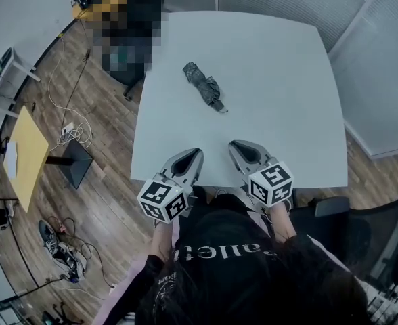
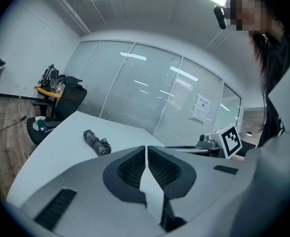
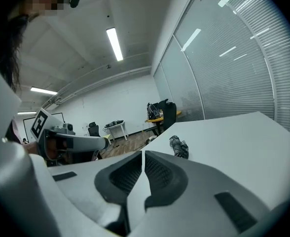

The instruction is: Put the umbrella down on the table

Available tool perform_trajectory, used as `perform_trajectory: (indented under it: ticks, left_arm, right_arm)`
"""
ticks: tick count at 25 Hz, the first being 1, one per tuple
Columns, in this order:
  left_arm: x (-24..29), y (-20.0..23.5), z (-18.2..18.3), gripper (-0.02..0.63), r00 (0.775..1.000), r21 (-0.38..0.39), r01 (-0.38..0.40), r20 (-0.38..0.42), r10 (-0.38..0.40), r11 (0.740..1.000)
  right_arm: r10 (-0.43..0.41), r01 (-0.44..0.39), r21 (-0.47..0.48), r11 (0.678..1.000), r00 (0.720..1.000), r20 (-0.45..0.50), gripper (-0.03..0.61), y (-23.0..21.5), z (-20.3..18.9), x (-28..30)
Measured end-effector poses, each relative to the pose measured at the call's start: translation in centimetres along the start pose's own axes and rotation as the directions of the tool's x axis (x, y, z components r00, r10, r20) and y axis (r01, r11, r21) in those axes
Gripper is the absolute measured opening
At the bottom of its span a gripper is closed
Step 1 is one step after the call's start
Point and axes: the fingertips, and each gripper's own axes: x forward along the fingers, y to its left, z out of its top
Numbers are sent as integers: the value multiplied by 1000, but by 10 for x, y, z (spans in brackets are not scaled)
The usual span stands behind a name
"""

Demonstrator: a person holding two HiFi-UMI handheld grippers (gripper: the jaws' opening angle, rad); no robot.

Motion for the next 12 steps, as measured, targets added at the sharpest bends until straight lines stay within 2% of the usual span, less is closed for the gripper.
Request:
perform_trajectory:
  ticks: [12]
  left_arm:
    - [2, -1, 1, 26, 1000, 2, -8, 24, 8, 1000]
  right_arm:
    - [24, -25, -41, 999, 999, -21, 29, 1, -1, 3]
